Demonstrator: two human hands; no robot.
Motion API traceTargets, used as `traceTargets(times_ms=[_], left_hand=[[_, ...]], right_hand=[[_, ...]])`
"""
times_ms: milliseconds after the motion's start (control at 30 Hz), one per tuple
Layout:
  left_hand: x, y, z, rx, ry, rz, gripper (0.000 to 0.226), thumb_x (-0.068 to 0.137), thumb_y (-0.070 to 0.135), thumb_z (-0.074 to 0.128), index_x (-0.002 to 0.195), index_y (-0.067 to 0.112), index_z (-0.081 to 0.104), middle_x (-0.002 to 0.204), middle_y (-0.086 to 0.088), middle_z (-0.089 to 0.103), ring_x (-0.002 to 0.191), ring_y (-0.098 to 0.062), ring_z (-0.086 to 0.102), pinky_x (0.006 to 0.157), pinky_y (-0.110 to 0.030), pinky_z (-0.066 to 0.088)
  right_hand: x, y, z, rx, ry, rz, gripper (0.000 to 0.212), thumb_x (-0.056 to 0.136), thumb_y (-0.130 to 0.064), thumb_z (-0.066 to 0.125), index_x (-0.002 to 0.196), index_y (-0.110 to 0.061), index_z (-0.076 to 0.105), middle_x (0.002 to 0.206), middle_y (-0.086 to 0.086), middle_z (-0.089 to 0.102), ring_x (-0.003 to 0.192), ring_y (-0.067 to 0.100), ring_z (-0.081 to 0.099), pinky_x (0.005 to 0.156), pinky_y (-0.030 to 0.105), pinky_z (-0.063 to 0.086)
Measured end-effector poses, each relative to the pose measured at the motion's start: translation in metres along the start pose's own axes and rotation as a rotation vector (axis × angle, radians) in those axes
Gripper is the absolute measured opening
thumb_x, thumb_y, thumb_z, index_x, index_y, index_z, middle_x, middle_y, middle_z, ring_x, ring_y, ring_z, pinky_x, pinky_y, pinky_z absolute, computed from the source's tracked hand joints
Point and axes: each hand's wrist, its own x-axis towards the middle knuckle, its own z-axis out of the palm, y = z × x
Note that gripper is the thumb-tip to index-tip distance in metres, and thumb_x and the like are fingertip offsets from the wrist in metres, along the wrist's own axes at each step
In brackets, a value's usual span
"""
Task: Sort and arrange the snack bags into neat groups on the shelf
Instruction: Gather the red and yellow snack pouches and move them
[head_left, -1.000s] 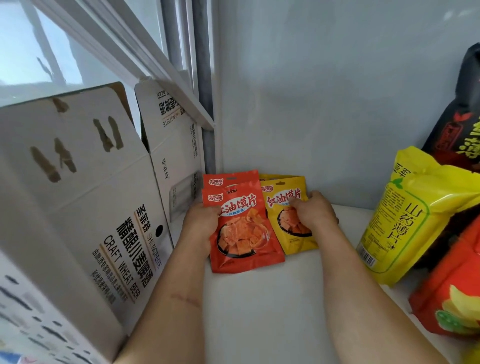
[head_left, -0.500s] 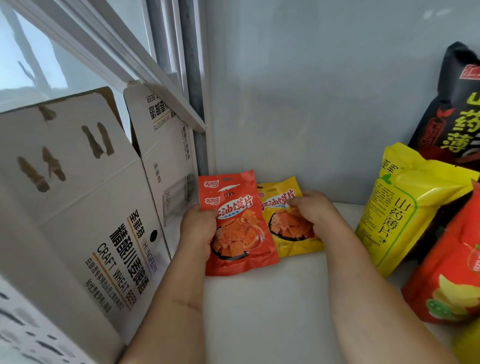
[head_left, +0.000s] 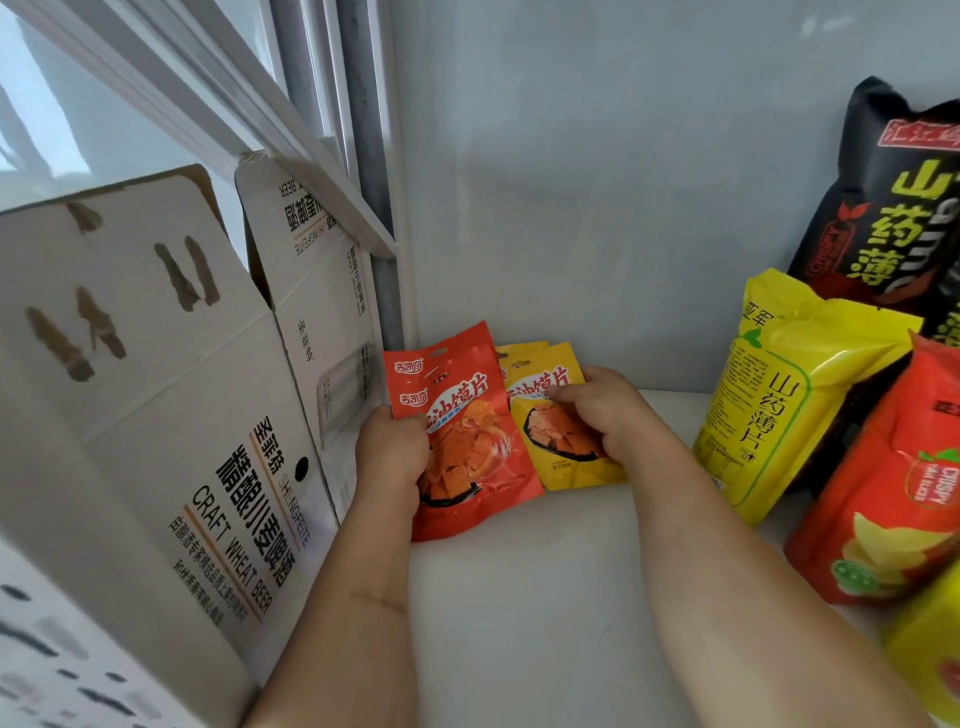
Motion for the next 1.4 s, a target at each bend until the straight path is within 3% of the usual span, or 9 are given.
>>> traceTargets(times_ms=[200,333,500,600,700,833,933,1100,1400], left_hand=[[0.006,0.001,-0.001,0.016,-0.008,0.001,0.014,0.097,0.013,0.059,0.104,0.021,0.069,0.102,-0.003,0.073,0.093,-0.025,0.07,0.084,-0.039,0.057],[0.006,0.002,-0.004,-0.02,-0.019,-0.014,0.019,0.094,0.012,0.063,0.111,0.018,0.071,0.106,-0.005,0.075,0.094,-0.026,0.072,0.089,-0.047,0.059],[-0.009,0.0,-0.005,-0.112,-0.134,-0.05,0.015,0.094,0.007,0.064,0.093,0.022,0.068,0.096,-0.005,0.076,0.078,-0.021,0.072,0.071,-0.034,0.056],[-0.032,-0.003,-0.006,-0.116,-0.175,-0.043,0.011,0.094,0.01,0.066,0.095,0.021,0.069,0.096,-0.005,0.077,0.082,-0.022,0.074,0.077,-0.039,0.059],[-0.06,-0.006,-0.02,-0.068,-0.085,0.028,0.009,0.093,0.016,0.066,0.092,0.024,0.07,0.095,-0.001,0.078,0.085,-0.024,0.075,0.087,-0.047,0.06],[-0.115,-0.001,-0.039,0.123,0.113,0.238,0.007,0.098,0.024,0.058,0.1,0.029,0.064,0.098,0.002,0.074,0.073,-0.018,0.069,0.077,-0.036,0.059],[-0.157,0.0,-0.055,0.218,0.188,0.343,0.009,0.098,0.029,0.056,0.104,0.033,0.061,0.094,0.006,0.071,0.085,-0.028,0.07,0.082,-0.043,0.059],[-0.226,-0.017,-0.078,-0.021,0.108,0.201,0.011,0.095,0.024,0.062,0.103,0.021,0.067,0.085,-0.001,0.073,0.06,-0.019,0.064,0.054,-0.032,0.054],[-0.303,-0.058,-0.106,-0.143,-0.024,0.075,0.008,0.094,0.019,0.065,0.102,0.018,0.069,0.093,-0.009,0.079,0.079,-0.032,0.073,0.083,-0.059,0.059]], right_hand=[[-0.01,-0.009,-0.014,0.187,-0.109,0.169,0.029,0.078,-0.012,0.08,0.104,-0.01,0.07,0.108,0.012,0.073,0.099,0.031,0.069,0.089,0.047,0.056],[-0.028,-0.005,-0.021,0.28,-0.061,0.123,0.019,0.087,-0.013,0.073,0.105,-0.013,0.066,0.097,0.009,0.073,0.083,0.023,0.07,0.066,0.036,0.059],[-0.053,0.019,-0.023,0.35,0.086,0.083,0.013,0.087,-0.018,0.074,0.098,-0.017,0.069,0.105,0.01,0.074,0.092,0.028,0.072,0.085,0.051,0.058],[-0.072,0.026,-0.025,0.398,0.188,0.006,0.009,0.087,-0.017,0.074,0.09,-0.02,0.066,0.1,0.006,0.073,0.09,0.026,0.071,0.086,0.047,0.058],[-0.091,0.032,-0.028,0.446,0.22,-0.016,0.008,0.086,-0.018,0.075,0.086,-0.02,0.068,0.093,0.002,0.074,0.09,0.026,0.071,0.086,0.048,0.058],[-0.125,0.043,-0.037,0.446,0.21,-0.069,0.004,0.085,-0.024,0.075,0.085,-0.023,0.072,0.095,-0.002,0.076,0.092,0.024,0.072,0.088,0.05,0.057],[-0.151,0.047,-0.045,0.438,0.231,-0.089,0.007,0.085,-0.028,0.075,0.083,-0.024,0.069,0.094,-0.005,0.074,0.092,0.022,0.07,0.088,0.047,0.057],[-0.201,0.057,-0.059,0.463,0.166,-0.127,0.009,0.087,-0.027,0.074,0.094,-0.023,0.07,0.099,-0.005,0.073,0.095,0.02,0.07,0.084,0.039,0.057],[-0.289,0.077,-0.096,0.45,0.238,-0.162,0.006,0.088,-0.026,0.072,0.087,-0.023,0.067,0.087,-0.01,0.068,0.084,0.016,0.067,0.075,0.033,0.055]])
